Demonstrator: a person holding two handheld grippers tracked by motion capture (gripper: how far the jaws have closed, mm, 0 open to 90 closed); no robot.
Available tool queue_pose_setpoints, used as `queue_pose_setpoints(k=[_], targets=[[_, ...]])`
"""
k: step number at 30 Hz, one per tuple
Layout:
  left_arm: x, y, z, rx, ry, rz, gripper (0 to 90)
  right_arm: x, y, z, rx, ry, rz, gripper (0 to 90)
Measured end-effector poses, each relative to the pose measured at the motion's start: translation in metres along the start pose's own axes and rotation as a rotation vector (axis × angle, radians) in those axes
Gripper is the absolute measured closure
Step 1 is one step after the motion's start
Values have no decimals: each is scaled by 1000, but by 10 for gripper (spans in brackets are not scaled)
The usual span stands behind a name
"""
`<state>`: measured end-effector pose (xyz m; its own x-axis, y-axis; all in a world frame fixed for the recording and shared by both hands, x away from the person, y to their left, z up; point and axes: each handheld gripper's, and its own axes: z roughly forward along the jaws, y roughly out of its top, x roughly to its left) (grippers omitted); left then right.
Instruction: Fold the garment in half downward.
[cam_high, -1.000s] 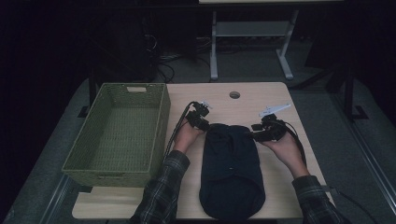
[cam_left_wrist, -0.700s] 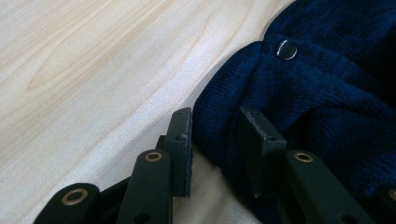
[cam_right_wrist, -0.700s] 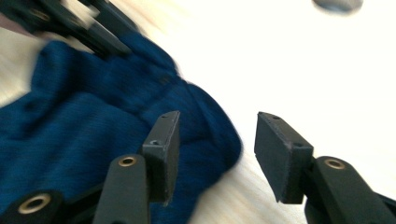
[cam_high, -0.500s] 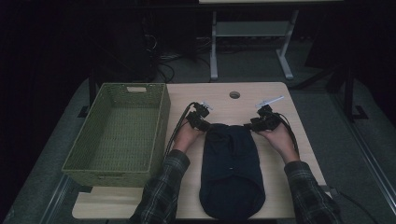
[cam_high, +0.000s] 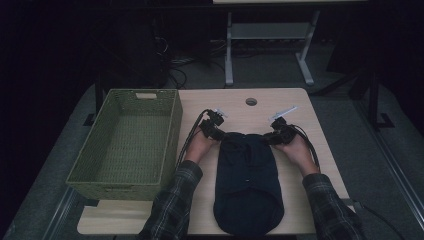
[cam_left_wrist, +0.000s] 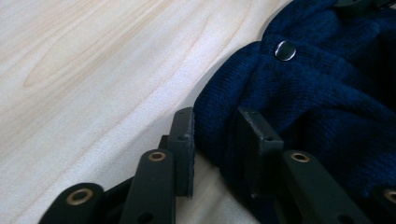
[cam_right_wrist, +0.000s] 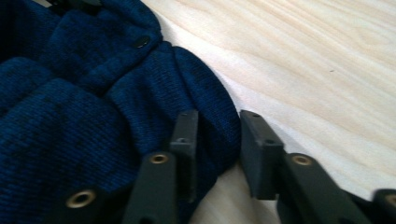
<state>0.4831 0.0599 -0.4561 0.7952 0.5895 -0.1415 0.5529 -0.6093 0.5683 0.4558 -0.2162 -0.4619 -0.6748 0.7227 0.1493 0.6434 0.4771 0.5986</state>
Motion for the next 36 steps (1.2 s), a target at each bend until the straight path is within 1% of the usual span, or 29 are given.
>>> queue_pose_setpoints(k=[1, 3, 5, 6, 8, 9, 10, 11, 12, 14, 16, 18, 20, 22, 25, 27, 28, 30, 32, 36], targets=[[0, 0, 0, -8, -7, -15, 695, 0, 0, 0, 3, 3, 0, 713], [0, 0, 0, -6, -20, -27, 731, 0, 0, 1, -2, 10, 3, 756], [0, 0, 0, 1, -19, -29, 758, -1, 0, 1, -2, 14, 17, 778], [-1, 0, 0, 3, -19, -37, 767, -1, 0, 1, -5, 17, 21, 784], [-1, 1, 0, 9, -16, -50, 781, 0, 1, 1, 1, 14, 19, 794], [-2, 2, 0, 16, -9, -43, 784, 1, 1, 1, 8, 9, 12, 798], [-4, 3, -1, 23, 1, -35, 787, 2, 3, 0, 12, 2, -5, 800], [-4, 4, -2, 38, 7, -27, 791, 3, 4, 0, 17, -5, -8, 802], [-4, 5, -2, 38, 9, -31, 793, 4, 4, -1, 16, -13, -12, 803], [-3, 5, -3, 39, 14, -39, 796, 3, 5, -4, 9, -21, -11, 803], [-3, 7, -5, 45, 25, -22, 797, 1, 6, -9, -11, -15, -5, 803], [-3, 10, -8, 43, 27, -24, 799, 1, 7, -13, -17, -17, -11, 803], [-4, 14, -13, 35, 38, -15, 801, 0, 10, -15, -4, -18, -21, 803], [-6, 17, -16, 22, 51, -16, 801, 0, 14, -20, -10, -22, -27, 803], [-5, 22, -25, 8, 60, 4, 802, 0, 19, -29, -38, -33, -36, 803], [-6, 25, -29, 0, 67, 11, 802, 0, 21, -33, -49, -32, -31, 803], [-7, 27, -32, -12, 75, 11, 802, 0, 22, -36, -54, -31, -33, 803], [-8, 29, -36, -20, 85, 13, 803, 1, 26, -41, -64, -36, -43, 803], [-9, 32, -42, -34, 95, 25, 802, 3, 29, -46, -75, -42, -53, 803], [-10, 36, -53, -58, 111, 29, 802, 6, 35, -54, -95, -52, -71, 802]])
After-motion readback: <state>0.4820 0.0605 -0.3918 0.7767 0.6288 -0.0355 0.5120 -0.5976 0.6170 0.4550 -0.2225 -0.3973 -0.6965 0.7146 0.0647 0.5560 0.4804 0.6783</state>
